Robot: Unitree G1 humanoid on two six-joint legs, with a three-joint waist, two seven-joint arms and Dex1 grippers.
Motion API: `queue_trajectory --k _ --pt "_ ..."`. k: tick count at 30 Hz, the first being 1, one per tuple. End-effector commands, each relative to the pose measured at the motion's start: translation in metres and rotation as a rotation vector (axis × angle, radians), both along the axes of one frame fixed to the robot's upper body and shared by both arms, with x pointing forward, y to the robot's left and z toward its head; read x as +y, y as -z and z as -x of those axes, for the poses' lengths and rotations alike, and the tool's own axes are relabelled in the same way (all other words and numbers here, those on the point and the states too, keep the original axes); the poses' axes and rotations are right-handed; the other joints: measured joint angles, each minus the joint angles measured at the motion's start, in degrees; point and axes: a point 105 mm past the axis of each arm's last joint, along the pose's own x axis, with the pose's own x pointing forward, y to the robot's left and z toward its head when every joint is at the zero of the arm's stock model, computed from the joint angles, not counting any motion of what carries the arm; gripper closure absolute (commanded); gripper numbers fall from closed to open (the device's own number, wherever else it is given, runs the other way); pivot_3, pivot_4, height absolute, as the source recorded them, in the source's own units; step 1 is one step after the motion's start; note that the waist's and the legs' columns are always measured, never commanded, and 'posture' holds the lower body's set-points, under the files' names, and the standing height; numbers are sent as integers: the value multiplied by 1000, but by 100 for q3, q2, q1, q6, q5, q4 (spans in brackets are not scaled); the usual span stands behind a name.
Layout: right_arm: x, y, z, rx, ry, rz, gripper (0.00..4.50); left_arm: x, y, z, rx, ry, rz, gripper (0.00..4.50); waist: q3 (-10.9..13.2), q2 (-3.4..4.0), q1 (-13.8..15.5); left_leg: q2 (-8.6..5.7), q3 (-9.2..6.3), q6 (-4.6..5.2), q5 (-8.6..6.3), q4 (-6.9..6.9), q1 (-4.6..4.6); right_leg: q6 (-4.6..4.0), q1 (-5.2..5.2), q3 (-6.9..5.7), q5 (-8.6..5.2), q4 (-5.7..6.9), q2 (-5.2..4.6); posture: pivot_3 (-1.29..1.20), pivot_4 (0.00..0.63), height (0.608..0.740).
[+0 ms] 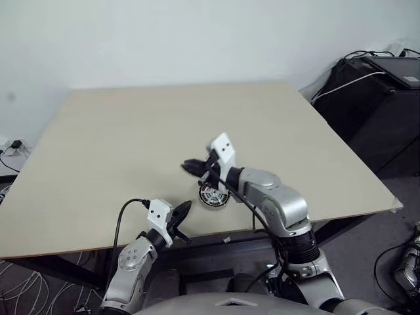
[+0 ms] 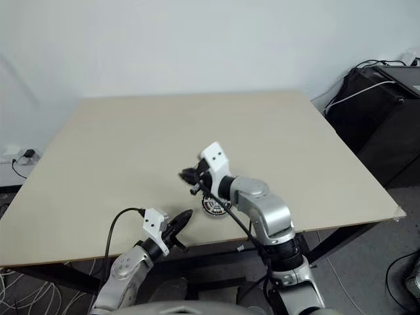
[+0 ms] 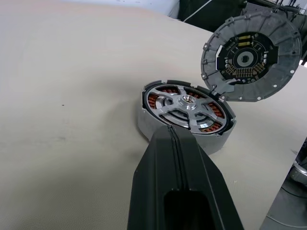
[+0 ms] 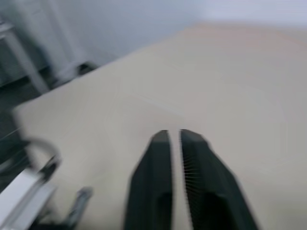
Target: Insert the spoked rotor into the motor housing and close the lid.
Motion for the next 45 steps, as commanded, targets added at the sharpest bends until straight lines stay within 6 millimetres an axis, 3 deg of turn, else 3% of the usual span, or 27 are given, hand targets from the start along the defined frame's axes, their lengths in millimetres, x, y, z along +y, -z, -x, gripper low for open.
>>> queue_trajectory --k 1,4,8,11,15,21,37,45 --pt "-32 -28 -11 -210 126 58 4451 -3 -13 0 -59 35 11 4500 0 1 -1 0 1 0 0 -2 0 0 -1 0 0 -2 0 0 0 740" --pt "-65 -20 -16 -316 221 223 4451 -2 -14 2 -61 50 6 4500 0 0 4 0 6 0 0 -6 -1 -2 -4 2 -1 -6 -1 0 0 740" --pt "-115 20 -11 -334 298 525 4451 -2 -13 5 -60 69 -4 4500 1 0 3 -3 9 1 0 -9 -2 -3 -4 2 -5 -15 -4 0 0 740" --pt "-132 47 7 -240 300 572 4451 -1 -13 6 -59 72 -6 4500 1 3 -20 0 12 2 0 -9 2 -3 -3 9 -6 -13 -2 0 0 740" --pt "-140 78 32 -117 287 593 4451 0 -13 7 -57 76 -13 4500 2 5 -17 4 12 2 0 -8 13 -1 6 10 -7 -10 2 0 0 740" --pt "-123 96 52 -15 241 467 4451 0 -13 6 -52 87 -22 4500 3 1 -12 10 14 2 -1 -5 23 28 13 3 -22 -8 -8 0 0 740" --pt "-81 75 40 -69 198 229 4451 2 -11 8 -43 66 -25 4500 3 0 -2 22 26 1 -2 -5 22 29 4 -14 -18 -9 -17 0 0 740" --pt "-59 80 37 -48 150 185 4451 3 -12 7 -44 62 -28 4500 3 1 -3 24 27 0 -2 -6 22 17 3 -17 -11 -8 -18 0 0 740"
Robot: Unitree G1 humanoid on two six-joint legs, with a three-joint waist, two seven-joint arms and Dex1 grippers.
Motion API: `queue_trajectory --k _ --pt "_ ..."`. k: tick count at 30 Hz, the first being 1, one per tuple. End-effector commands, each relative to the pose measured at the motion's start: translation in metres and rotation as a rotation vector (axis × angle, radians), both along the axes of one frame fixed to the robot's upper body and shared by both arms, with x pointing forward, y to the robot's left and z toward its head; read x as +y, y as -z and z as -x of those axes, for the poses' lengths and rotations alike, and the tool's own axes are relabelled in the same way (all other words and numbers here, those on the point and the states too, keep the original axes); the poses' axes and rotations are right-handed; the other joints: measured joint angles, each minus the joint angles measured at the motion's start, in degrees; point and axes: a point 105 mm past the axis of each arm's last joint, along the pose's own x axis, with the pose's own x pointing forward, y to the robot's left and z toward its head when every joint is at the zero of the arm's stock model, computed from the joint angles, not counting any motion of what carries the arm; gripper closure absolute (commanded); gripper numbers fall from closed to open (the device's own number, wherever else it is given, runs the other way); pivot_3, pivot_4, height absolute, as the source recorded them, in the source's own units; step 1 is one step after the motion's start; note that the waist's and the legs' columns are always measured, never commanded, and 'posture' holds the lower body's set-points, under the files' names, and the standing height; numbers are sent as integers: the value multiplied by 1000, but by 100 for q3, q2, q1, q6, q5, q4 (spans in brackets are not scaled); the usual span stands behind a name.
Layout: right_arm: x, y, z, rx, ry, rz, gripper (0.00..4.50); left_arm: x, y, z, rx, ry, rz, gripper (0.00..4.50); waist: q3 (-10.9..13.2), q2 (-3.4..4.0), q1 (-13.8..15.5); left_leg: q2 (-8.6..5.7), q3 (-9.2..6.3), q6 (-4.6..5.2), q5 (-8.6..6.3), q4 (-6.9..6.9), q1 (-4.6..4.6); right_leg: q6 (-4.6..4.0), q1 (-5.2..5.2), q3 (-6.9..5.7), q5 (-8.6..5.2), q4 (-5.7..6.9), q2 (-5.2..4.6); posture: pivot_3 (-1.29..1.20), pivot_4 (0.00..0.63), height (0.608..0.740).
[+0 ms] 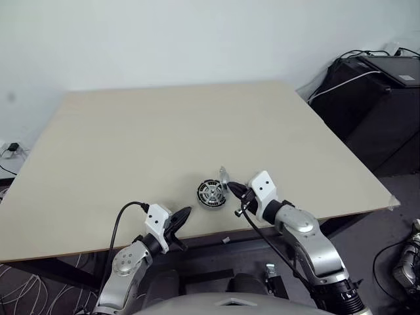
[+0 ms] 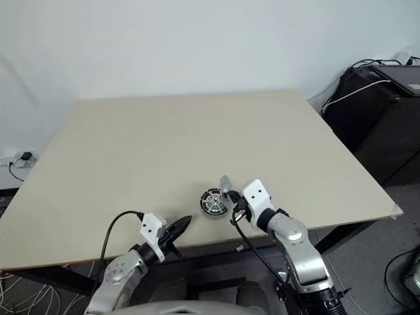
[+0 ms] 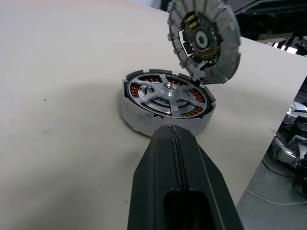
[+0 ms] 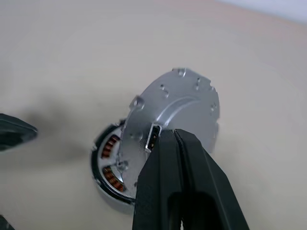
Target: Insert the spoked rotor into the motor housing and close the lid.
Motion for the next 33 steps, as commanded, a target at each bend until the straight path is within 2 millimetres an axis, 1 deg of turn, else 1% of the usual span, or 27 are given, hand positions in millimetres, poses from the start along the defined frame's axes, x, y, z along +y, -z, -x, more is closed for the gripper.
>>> queue_trajectory --k 1,5,9,13,22,25,29,32,33 --pt "12 -7 -5 -25 -30 -43 4451 -1 -14 -6 -54 3 2 4500 0 0 -2 0 1 0 0 0 0 -16 -1 0 10 -1 0 0 0 740" --pt "26 6 -10 13 -58 -57 4451 -2 -14 -8 -58 9 3 4500 0 -1 -10 0 3 0 0 0 0 -17 -1 0 11 0 1 0 0 740" --pt "33 17 -13 34 -85 -30 4451 -2 -14 -8 -61 11 2 4500 -1 0 -8 0 4 0 0 0 0 -19 -1 0 12 1 1 0 0 740" --pt "37 25 -12 55 -111 -18 4451 -2 -14 -8 -62 10 2 4500 -1 -1 -4 -1 7 0 0 0 -1 -20 -1 1 12 1 1 0 0 740" --pt "38 41 -7 118 -120 -7 4451 -1 -14 -7 -59 5 1 4500 -7 -3 -6 0 7 0 0 0 1 -20 -1 1 12 2 2 0 0 740" --pt "37 39 -7 113 -119 -7 4451 -2 -14 -7 -60 7 1 4500 -9 -1 -6 1 8 0 0 0 2 -19 -1 1 12 3 2 0 0 740" --pt "35 24 -14 52 -116 -23 4451 -2 -15 -7 -64 9 0 4500 -9 -1 -6 1 7 0 0 0 1 -19 -2 1 12 3 2 0 0 740" --pt "32 16 -21 -1 -104 -5 3831 -1 -15 -8 -66 9 -2 4500 -8 0 -5 1 9 0 0 0 0 -19 -3 1 13 3 1 0 0 740" --pt "31 15 -23 -8 -100 -5 3526 -1 -16 -8 -66 10 -2 4500 -8 0 -6 1 9 0 0 0 0 -20 -3 2 13 3 1 0 0 740"
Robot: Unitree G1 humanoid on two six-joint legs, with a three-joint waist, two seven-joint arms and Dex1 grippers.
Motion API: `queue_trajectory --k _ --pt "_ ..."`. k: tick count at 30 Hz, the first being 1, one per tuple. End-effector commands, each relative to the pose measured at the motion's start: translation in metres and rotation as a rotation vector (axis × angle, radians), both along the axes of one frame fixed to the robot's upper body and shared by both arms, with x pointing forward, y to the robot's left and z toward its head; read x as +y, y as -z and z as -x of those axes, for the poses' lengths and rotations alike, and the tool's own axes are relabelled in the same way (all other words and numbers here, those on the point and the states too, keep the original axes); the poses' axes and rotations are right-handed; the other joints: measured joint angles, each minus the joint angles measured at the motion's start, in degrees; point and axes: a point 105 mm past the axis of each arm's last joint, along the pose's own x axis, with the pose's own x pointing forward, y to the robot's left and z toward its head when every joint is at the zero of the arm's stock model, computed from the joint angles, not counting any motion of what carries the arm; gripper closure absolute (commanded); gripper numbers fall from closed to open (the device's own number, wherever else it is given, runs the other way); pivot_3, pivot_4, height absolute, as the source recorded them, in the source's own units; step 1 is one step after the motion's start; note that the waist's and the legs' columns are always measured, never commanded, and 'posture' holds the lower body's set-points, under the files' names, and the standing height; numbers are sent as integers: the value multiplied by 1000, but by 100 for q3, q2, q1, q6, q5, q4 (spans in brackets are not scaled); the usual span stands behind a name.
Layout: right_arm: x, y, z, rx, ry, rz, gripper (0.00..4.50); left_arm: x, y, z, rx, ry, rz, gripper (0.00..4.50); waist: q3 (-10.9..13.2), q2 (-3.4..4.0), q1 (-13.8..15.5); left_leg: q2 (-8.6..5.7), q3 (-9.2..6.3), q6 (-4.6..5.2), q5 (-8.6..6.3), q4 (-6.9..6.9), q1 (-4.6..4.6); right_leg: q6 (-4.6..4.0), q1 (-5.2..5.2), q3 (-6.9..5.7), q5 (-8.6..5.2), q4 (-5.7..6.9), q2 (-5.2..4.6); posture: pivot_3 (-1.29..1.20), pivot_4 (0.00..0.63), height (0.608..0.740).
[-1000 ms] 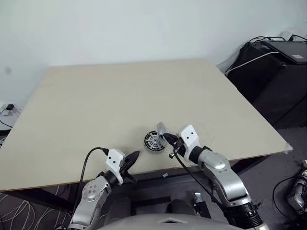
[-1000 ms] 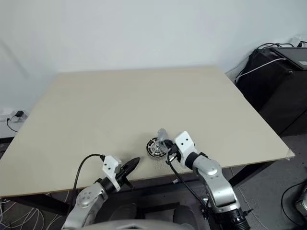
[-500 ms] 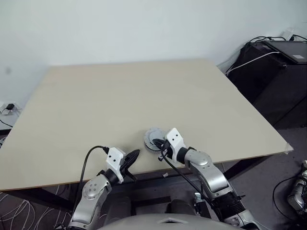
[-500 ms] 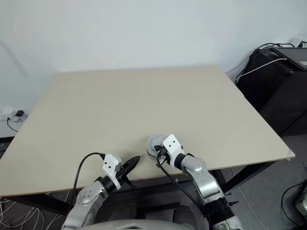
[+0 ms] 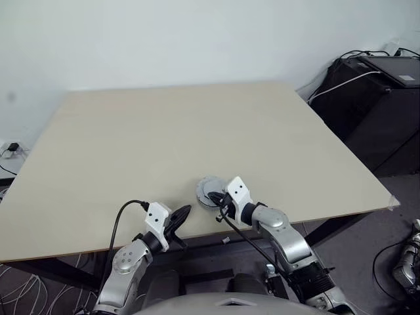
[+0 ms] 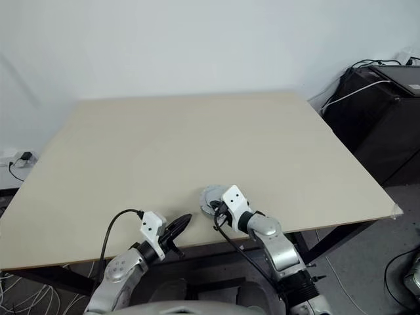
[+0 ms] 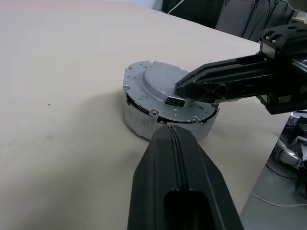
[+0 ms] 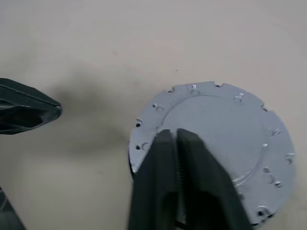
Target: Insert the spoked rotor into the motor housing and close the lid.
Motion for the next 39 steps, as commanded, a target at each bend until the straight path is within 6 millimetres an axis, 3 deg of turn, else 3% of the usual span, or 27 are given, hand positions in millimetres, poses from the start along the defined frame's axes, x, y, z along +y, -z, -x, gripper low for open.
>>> queue_trajectory --k 1,11,25,30,39 --pt "-2 -23 -14 -101 14 -19 3176 -1 -14 -5 -57 12 0 4500 0 0 1 0 0 0 0 0 0 0 0 0 0 0 0 0 0 740" --pt "-1 -21 -22 -100 3 -10 13 -2 -15 -4 -58 9 0 4500 0 0 -3 0 3 0 0 0 0 0 -1 1 1 0 1 0 0 740" --pt "-8 -4 -28 -14 -4 2 13 0 -15 -3 -56 -6 -1 4500 0 0 -3 0 3 0 0 0 0 -1 -1 1 1 0 2 0 0 740" --pt "-10 -8 -29 -12 5 -12 1255 0 -15 -3 -56 -9 -1 4500 0 0 -1 0 3 0 0 0 0 -1 -1 1 1 1 2 0 0 740" --pt "-10 -11 -24 48 -11 -1 1292 0 -15 -3 -54 -5 2 4500 -1 1 9 0 3 0 0 0 -1 -1 -1 1 1 1 1 0 0 740"
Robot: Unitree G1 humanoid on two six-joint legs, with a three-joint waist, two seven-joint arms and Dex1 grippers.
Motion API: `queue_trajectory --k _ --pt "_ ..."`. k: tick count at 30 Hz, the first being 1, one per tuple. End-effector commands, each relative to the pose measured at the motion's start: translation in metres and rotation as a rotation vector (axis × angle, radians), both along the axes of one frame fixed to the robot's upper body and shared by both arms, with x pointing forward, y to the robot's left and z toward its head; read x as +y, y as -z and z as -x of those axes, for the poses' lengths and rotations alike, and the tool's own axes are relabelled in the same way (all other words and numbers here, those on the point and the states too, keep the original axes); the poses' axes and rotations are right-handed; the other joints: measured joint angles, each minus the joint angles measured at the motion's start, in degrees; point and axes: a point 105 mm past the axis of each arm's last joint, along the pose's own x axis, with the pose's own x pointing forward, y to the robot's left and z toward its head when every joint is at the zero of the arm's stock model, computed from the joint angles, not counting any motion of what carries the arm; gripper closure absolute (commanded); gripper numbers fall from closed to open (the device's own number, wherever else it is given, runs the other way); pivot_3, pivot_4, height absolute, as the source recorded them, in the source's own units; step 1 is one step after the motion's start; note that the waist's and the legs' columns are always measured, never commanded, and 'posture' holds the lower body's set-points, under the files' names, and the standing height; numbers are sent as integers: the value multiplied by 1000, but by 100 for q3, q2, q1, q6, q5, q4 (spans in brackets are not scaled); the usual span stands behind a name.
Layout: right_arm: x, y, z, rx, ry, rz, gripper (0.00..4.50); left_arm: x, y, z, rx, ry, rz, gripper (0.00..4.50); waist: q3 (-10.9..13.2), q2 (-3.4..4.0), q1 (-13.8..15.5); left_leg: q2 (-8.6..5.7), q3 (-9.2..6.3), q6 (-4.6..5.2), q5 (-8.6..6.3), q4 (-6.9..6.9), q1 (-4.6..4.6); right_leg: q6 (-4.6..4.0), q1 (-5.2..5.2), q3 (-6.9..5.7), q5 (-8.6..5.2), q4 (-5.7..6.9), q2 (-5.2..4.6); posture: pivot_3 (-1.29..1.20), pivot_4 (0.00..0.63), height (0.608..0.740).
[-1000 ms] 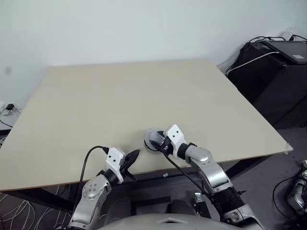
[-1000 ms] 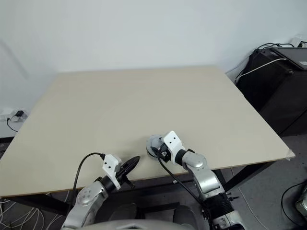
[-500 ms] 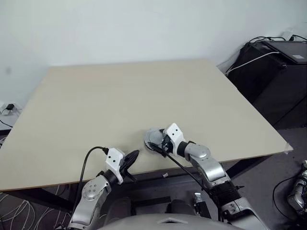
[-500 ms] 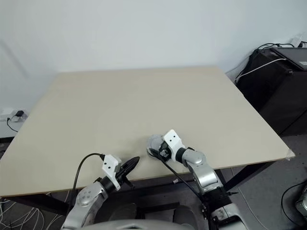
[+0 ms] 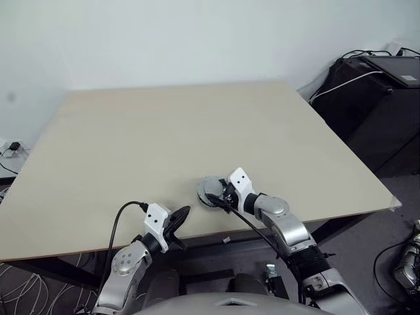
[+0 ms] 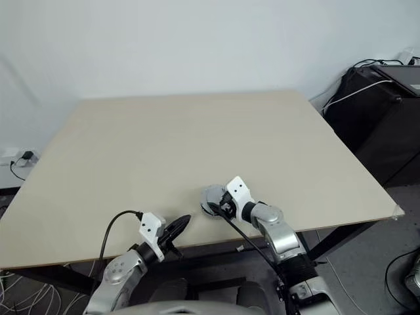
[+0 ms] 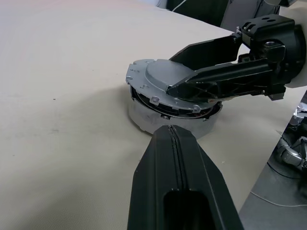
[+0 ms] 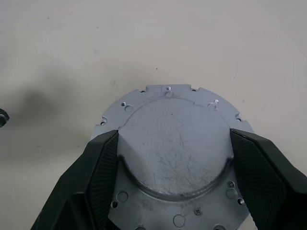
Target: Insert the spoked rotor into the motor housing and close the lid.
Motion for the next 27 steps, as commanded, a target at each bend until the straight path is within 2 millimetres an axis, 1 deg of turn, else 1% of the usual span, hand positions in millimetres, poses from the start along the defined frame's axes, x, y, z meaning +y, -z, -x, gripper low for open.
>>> queue_trajectory --k 1,21,27 --pt "-1 -15 -3 -17 -21 -2 1292 -2 -15 -5 -64 10 5 4500 0 0 1 0 0 0 0 0 0 0 0 0 0 0 0 0 0 740" --pt "-2 -3 1 0 -93 130 1292 -1 -15 -5 -64 4 6 4500 -4 3 -2 -1 1 0 0 0 2 0 1 0 0 0 0 0 0 740" --pt "-6 0 -1 2 -84 156 1292 -1 -14 -5 -63 3 4 4500 -5 4 2 -1 1 0 0 1 2 0 2 0 0 0 0 0 0 740"
